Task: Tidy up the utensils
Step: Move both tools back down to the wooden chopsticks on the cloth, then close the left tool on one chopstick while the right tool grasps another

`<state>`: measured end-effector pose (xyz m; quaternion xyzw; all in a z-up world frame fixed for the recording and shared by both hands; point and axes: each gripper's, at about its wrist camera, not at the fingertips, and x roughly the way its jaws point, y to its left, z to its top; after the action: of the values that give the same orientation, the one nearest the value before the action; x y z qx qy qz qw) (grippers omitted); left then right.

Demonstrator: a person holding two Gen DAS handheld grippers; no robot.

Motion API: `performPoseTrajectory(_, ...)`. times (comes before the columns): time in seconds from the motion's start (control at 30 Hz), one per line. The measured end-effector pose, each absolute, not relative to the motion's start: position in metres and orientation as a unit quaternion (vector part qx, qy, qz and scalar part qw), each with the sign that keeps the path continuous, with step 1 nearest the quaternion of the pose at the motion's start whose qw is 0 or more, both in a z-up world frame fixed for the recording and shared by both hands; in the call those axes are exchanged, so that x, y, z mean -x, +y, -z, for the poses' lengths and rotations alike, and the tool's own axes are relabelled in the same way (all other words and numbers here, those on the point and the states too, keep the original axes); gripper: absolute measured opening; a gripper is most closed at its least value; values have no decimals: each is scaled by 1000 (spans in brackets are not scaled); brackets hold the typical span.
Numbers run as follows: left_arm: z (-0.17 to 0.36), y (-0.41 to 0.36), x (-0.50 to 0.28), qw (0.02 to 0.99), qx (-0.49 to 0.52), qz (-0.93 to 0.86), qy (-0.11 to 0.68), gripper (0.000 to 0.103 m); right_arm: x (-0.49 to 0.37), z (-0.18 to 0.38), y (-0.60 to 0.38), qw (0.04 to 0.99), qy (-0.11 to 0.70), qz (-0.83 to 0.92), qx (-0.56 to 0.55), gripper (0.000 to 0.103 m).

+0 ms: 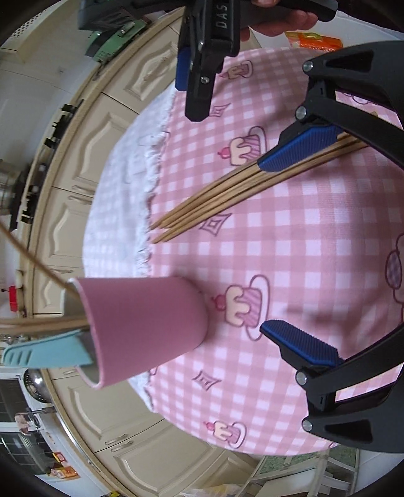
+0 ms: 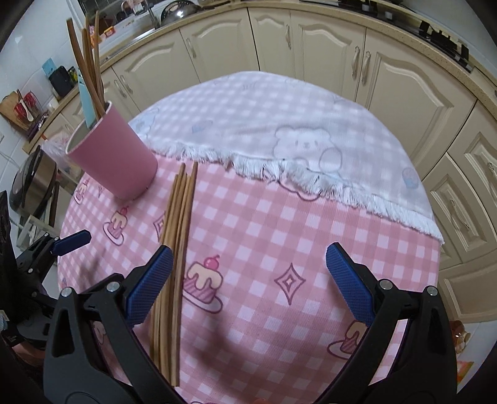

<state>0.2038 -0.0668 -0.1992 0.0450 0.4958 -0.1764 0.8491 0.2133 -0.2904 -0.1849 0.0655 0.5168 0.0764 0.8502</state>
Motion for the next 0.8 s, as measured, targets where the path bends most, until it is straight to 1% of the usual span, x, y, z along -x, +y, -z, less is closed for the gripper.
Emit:
performPoseTrajectory(0.33, 224, -86, -212, 829, -63, 155, 534, 94, -216, 196, -294, 842, 529, -80, -67, 97)
performPoseTrajectory(0.43, 224, -89, -212, 832, -69, 148, 530, 95, -216, 198, -298, 842, 530, -78, -68, 97)
performPoseTrajectory(0.53, 225, -89, -214, 833, -65, 138, 531, 98, -217, 199, -300, 841, 532, -75, -67, 97)
performPoseTrajectory(0.67, 228, -94, -217, 837, -63, 128, 529, 99, -217, 199, -300, 840, 533, -77, -64, 97)
performPoseTrajectory(0.8, 234, -107, -221, 842, -91, 114, 519, 99, -217, 201, -297, 839, 536, -78, -56, 97)
